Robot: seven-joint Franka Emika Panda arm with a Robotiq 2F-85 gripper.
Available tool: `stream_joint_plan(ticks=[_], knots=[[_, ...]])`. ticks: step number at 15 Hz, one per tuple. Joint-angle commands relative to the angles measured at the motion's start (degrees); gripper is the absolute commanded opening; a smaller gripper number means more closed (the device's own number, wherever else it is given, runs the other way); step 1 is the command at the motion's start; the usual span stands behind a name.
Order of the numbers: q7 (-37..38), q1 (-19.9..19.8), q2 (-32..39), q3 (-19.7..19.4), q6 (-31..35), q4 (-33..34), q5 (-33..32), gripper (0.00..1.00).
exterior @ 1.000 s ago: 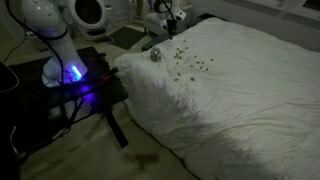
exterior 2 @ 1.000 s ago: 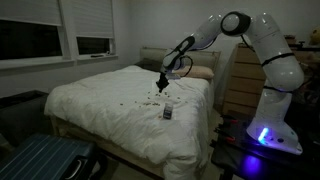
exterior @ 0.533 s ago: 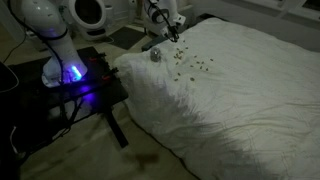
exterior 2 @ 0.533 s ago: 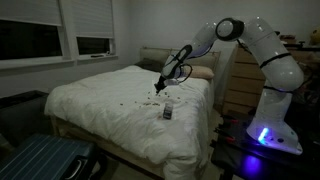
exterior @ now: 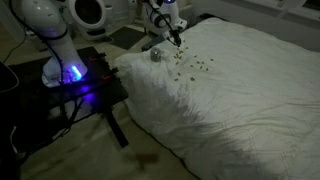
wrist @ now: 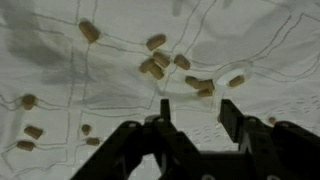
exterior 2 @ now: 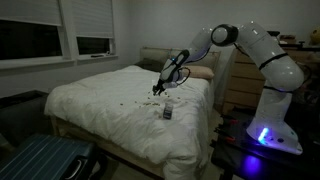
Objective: Pick some of the brown objects from the bed and put them in the clear bottle
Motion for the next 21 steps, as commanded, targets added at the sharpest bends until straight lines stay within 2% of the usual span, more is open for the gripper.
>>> stream_joint_plan(ticks=[1,3,12,21], knots=[[1.45,-0.39,2.87,-0.61,-4.51,5.56,-1.36,0.86],[1.21,-1.08,4.63,-0.3,-7.39,8.56,-1.21,0.99],[1.52,-2.11,15.31,-0.4,-21.62,24.96,-1.31,1.0],[2.12,-2.51,24.19,-0.32,-31.49,38.54,-1.15,1.0]])
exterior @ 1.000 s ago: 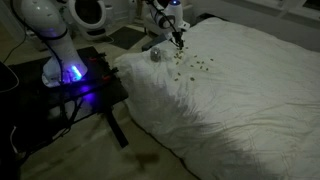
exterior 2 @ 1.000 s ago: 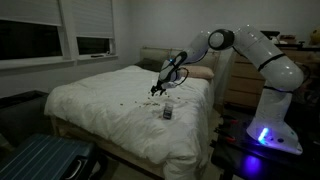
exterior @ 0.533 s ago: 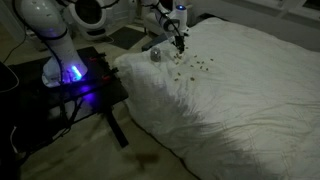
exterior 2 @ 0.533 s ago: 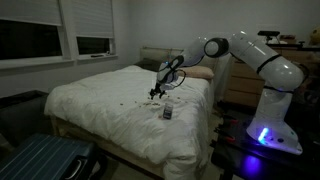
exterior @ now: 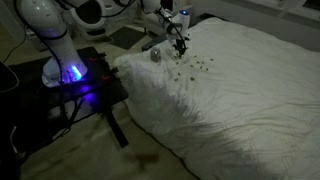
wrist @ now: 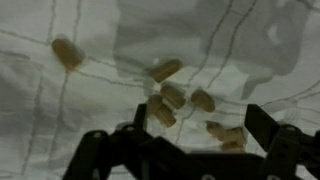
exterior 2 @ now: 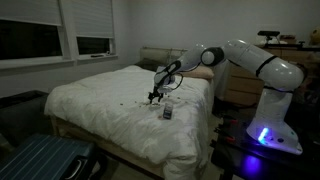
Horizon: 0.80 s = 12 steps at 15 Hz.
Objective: Pick some of the brown objects from the bed and put them in the clear bottle
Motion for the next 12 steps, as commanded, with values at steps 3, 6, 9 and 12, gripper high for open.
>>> stream_joint_plan(ticks=[3,6,9,12], knots=[[4.42,-0.34,4.87,-0.54,-6.97,9.5,-0.95,1.0],[6.94,-0.57,6.08,-0.56,-9.47,12.34,-0.65,0.92],[10.85,-0.46,7.04,-1.06,-12.89,15.08,-0.46,0.66],[14.54,-0.43,8.02,-1.34,-16.66,17.76,-0.37,0.6]])
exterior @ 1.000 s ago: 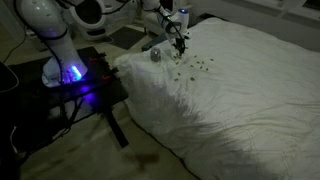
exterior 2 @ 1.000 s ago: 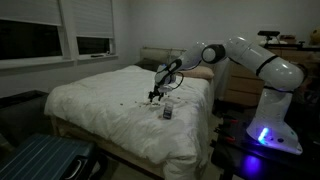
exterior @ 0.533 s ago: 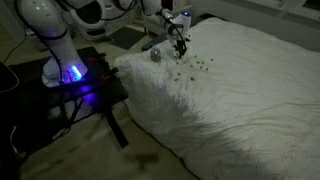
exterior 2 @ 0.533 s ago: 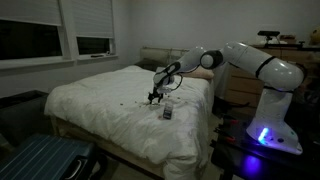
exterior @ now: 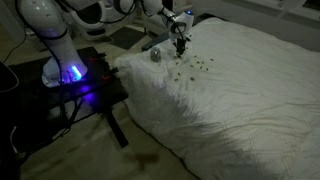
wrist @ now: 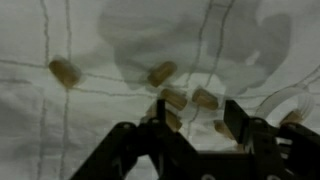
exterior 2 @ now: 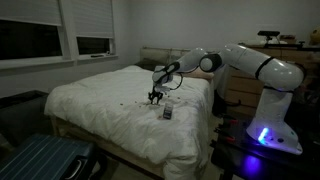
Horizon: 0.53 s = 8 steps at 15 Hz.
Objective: Pick some of the brown objects from the bed and put them in the clear bottle
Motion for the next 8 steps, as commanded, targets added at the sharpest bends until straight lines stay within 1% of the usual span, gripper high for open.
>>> stream_joint_plan(ticks=[1,2,4,5,6,7,8], knots=[[5.07,-0.07,2.47,-0.59,-5.7,5.96,-0.35,0.54],[6.1,-0.08,2.77,-0.67,-6.88,6.78,-0.36,0.52],[7.66,-0.18,3.56,-0.67,-9.02,8.49,-0.36,0.62],[8.38,-0.24,3.97,-0.69,-9.89,9.27,-0.35,0.62],[8.89,-0.34,4.37,-0.7,-10.86,10.05,-0.37,0.72],[9.22,-0.38,4.8,-0.72,-11.6,10.78,-0.43,0.77],[9.71,-0.46,5.24,-0.74,-12.33,11.54,-0.43,0.84]])
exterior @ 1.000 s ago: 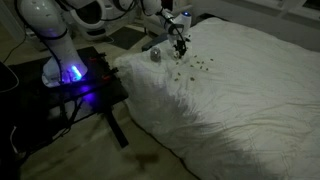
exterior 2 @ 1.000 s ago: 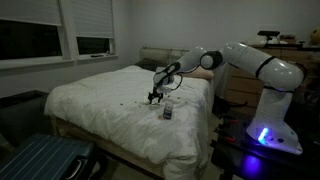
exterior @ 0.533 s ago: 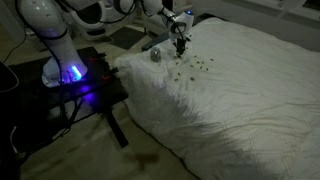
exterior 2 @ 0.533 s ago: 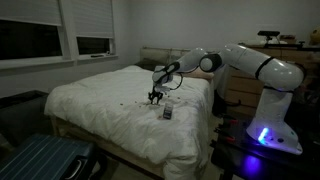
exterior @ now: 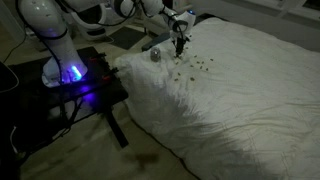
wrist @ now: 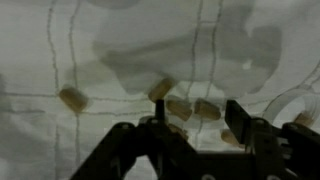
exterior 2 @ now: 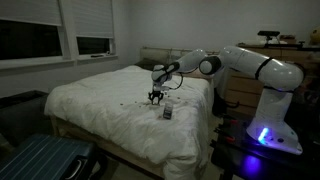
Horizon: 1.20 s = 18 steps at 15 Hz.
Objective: Pick some of the brown objects from the bed and put them in the clear bottle
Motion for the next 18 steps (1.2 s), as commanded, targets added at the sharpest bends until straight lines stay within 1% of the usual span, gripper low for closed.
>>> stream_joint_plan(ticks=[1,2,3,4,5,6,7,13,14,18], knots=[[2.53,-0.39,2.96,-0.35,-4.31,5.76,-0.49,0.88],[2.49,-0.49,3.45,-0.36,-4.82,6.5,-0.55,0.9],[2.35,-0.62,3.95,-0.32,-5.29,7.24,-0.59,0.73],[2.18,-0.72,4.4,-0.32,-5.44,7.85,-0.68,0.64],[2.23,-0.82,4.75,-0.28,-5.59,8.33,-0.65,0.63],[2.2,-0.92,5.05,-0.22,-5.68,8.8,-0.64,0.56],[2.01,-0.72,4.76,-0.54,-5.39,8.26,-0.22,0.47],[1.88,-0.53,5.04,-0.66,-4.95,8.97,-0.32,0.02],[1.95,-0.48,4.95,-0.68,-4.95,8.98,-0.31,0.0],[2.84,-0.08,4.35,-1.1,-4.99,8.87,-0.5,0.0]])
